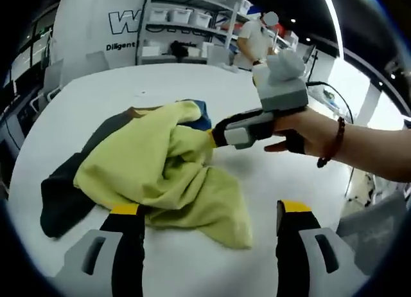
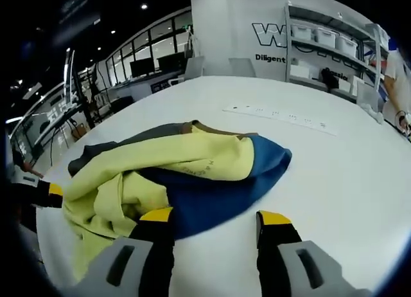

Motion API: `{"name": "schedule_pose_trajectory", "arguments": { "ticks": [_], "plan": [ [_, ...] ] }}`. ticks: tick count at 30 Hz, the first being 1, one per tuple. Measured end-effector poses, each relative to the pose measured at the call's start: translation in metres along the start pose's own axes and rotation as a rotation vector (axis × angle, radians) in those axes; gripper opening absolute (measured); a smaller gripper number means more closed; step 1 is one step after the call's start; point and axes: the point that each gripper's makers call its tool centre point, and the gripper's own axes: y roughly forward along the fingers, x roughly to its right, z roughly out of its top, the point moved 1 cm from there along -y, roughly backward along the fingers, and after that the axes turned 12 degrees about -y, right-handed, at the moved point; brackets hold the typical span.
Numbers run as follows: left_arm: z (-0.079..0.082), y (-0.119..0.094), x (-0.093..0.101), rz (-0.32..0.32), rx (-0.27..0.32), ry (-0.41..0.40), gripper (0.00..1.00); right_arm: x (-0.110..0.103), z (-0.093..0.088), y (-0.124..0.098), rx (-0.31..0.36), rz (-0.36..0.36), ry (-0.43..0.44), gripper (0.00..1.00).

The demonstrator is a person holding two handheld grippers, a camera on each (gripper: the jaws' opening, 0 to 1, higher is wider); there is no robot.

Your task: Fold the garment on the visible template until the final outline fits inside the template.

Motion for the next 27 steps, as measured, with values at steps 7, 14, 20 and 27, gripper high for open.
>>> {"name": "schedule_pose_trajectory", "arguments": {
  "ticks": [7, 14, 20, 27],
  "plan": [
    [-0.01, 0.009, 0.007, 0.047, -0.013, 0.002, 0.68, -0.003, 0.0, 0.001, -0.014, -0.035, -0.017, 0.36],
    [-0.011, 0.016, 0.001, 0.104, 0.003, -0.031, 0.59, -0.013, 0.002, 0.002, 0.0, -0.048, -0.03, 0.27],
    [-0.013, 0.019, -0.008, 0.154, -0.013, -0.003, 0.5, -0.019, 0.004, 0.002, 0.002, -0.045, -0.041, 0.17],
    [-0.01, 0.019, -0.016, 0.172, -0.009, -0.002, 0.38, -0.021, 0.007, 0.006, 0.011, -0.062, -0.12, 0.0]
  ]
}}
